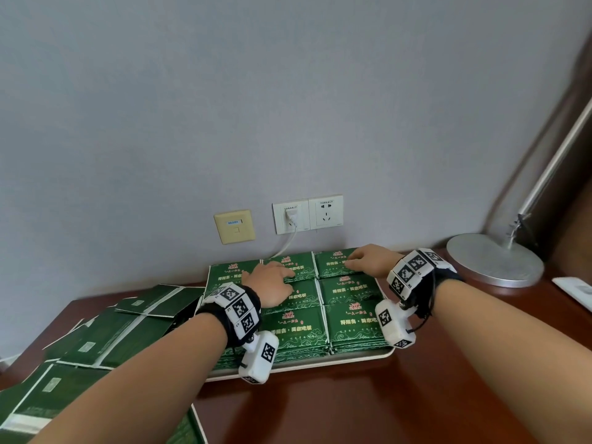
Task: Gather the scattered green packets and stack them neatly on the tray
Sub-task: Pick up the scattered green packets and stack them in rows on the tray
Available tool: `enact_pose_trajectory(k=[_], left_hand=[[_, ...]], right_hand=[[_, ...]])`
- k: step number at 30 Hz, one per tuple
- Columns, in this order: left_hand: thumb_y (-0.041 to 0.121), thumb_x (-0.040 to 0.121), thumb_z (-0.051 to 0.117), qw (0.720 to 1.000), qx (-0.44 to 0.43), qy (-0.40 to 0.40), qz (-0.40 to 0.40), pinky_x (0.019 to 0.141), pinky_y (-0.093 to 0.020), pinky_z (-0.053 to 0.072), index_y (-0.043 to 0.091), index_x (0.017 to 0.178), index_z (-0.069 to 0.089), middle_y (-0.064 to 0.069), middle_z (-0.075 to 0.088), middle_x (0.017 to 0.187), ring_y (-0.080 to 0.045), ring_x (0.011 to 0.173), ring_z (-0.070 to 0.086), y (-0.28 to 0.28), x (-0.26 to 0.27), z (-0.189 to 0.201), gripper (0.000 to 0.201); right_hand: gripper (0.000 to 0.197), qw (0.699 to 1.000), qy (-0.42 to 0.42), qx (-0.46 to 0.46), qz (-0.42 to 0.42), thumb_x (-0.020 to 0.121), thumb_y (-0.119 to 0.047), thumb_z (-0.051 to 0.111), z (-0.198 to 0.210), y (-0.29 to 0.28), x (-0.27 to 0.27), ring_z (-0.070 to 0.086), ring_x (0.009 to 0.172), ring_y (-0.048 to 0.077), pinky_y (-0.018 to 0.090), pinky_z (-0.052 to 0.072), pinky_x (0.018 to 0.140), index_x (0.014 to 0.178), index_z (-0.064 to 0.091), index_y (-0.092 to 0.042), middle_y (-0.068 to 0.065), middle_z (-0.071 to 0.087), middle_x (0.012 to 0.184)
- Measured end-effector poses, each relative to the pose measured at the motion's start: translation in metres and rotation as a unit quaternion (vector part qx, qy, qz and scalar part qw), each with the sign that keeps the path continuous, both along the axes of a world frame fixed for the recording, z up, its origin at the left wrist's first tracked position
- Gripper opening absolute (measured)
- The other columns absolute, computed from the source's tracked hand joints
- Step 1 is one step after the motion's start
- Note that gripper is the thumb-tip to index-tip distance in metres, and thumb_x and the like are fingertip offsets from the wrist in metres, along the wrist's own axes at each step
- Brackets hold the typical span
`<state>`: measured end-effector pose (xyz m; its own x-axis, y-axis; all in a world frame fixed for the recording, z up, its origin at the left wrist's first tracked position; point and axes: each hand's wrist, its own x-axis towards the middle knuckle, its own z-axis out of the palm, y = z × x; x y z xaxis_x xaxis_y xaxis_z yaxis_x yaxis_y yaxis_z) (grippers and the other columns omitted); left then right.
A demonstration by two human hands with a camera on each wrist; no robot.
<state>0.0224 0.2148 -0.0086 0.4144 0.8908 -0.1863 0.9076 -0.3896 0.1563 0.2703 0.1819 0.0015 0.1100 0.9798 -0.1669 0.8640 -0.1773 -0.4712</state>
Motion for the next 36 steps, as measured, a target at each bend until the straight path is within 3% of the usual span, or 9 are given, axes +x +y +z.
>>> enact_pose_trajectory(k=[9, 13, 16, 21, 26, 30, 32, 34, 36], left_hand=[[0.032, 0.092, 0.054, 0.997, 0.016, -0.063, 0.028, 0.117, -0.06, 0.016, 0.037, 0.139, 0.049, 0.001, 0.03, 0.158, -0.029, 0.143, 0.028, -0.022, -0.005, 0.014, 0.048], [0.031, 0.088, 0.054, 0.993, 0.022, -0.11, 0.024, 0.11, -0.055, 0.034, 0.038, 0.134, 0.053, -0.001, 0.042, 0.148, -0.029, 0.126, 0.05, -0.045, -0.023, 0.034, 0.046], [0.028, 0.088, 0.055, 0.993, 0.038, -0.114, 0.023, 0.111, -0.054, 0.032, 0.035, 0.133, 0.054, -0.001, 0.039, 0.147, -0.028, 0.127, 0.048, -0.067, -0.041, 0.047, 0.046], [0.03, 0.084, 0.058, 0.991, 0.026, -0.128, 0.018, 0.102, -0.055, 0.042, 0.034, 0.127, 0.058, -0.003, 0.041, 0.144, -0.03, 0.111, 0.059, -0.103, -0.084, 0.064, 0.043], [0.028, 0.09, 0.06, 0.992, 0.047, -0.113, 0.017, 0.101, -0.035, 0.045, 0.029, 0.132, 0.058, -0.002, 0.048, 0.146, -0.025, 0.119, 0.057, -0.133, -0.142, 0.069, 0.042], [0.026, 0.09, 0.061, 0.994, 0.025, -0.107, 0.018, 0.102, -0.035, 0.045, 0.026, 0.13, 0.059, 0.0, 0.054, 0.138, -0.022, 0.118, 0.056, -0.155, -0.192, 0.062, 0.04], [0.024, 0.089, 0.062, 0.995, 0.018, -0.102, 0.017, 0.098, -0.028, 0.045, 0.024, 0.127, 0.062, 0.002, 0.058, 0.134, -0.019, 0.115, 0.058, -0.162, -0.212, 0.056, 0.038], [0.022, 0.089, 0.063, 0.996, 0.009, -0.088, 0.015, 0.094, -0.024, 0.043, 0.022, 0.128, 0.061, 0.0, 0.059, 0.132, -0.018, 0.116, 0.057, -0.17, -0.231, 0.05, 0.039], [0.022, 0.089, 0.063, 0.997, -0.001, -0.079, 0.014, 0.094, -0.025, 0.044, 0.022, 0.128, 0.06, 0.0, 0.057, 0.133, -0.018, 0.116, 0.056, -0.177, -0.244, 0.045, 0.04]], right_hand=[[0.045, 0.997, 0.015, 0.072, -0.019, 0.093, -0.035, 0.059, 0.019, -0.028, -0.015, 0.051, 0.125, 0.022, 0.032, 0.037, 0.105, 0.133, 0.055, -0.014, 0.004, 0.055, 0.137], [0.045, 0.996, 0.013, 0.092, -0.015, 0.091, -0.029, 0.063, 0.036, -0.051, -0.037, 0.052, 0.124, 0.021, 0.03, 0.038, 0.103, 0.132, 0.055, -0.014, 0.004, 0.055, 0.137], [0.045, 0.995, 0.014, 0.104, -0.002, 0.09, -0.024, 0.064, 0.048, -0.069, -0.057, 0.052, 0.124, 0.02, 0.029, 0.038, 0.102, 0.133, 0.055, -0.014, 0.004, 0.055, 0.137], [0.05, 0.995, 0.001, 0.098, 0.024, 0.088, -0.027, 0.066, 0.062, -0.103, -0.102, 0.052, 0.125, 0.02, 0.03, 0.039, 0.104, 0.135, 0.054, -0.016, 0.003, 0.055, 0.138], [0.05, 0.995, -0.006, 0.087, 0.056, 0.087, -0.029, 0.067, 0.061, -0.132, -0.16, 0.056, 0.117, 0.021, 0.029, 0.044, 0.099, 0.134, 0.055, -0.017, 0.004, 0.057, 0.134], [0.048, 0.994, -0.007, 0.077, 0.081, 0.088, -0.027, 0.066, 0.052, -0.151, -0.211, 0.059, 0.101, 0.018, 0.029, 0.048, 0.091, 0.133, 0.056, -0.017, 0.004, 0.059, 0.127], [0.047, 0.993, -0.006, 0.06, 0.098, 0.088, -0.025, 0.066, 0.046, -0.159, -0.234, 0.06, 0.093, 0.018, 0.031, 0.052, 0.085, 0.133, 0.055, -0.015, 0.005, 0.059, 0.125], [0.045, 0.993, -0.012, 0.032, 0.112, 0.089, -0.025, 0.065, 0.04, -0.165, -0.256, 0.061, 0.086, 0.018, 0.03, 0.053, 0.077, 0.131, 0.057, -0.013, 0.006, 0.063, 0.118], [0.042, 0.994, -0.006, -0.009, 0.111, 0.09, -0.024, 0.065, 0.032, -0.17, -0.273, 0.062, 0.076, 0.02, 0.033, 0.055, 0.073, 0.129, 0.058, -0.012, 0.009, 0.068, 0.1]])
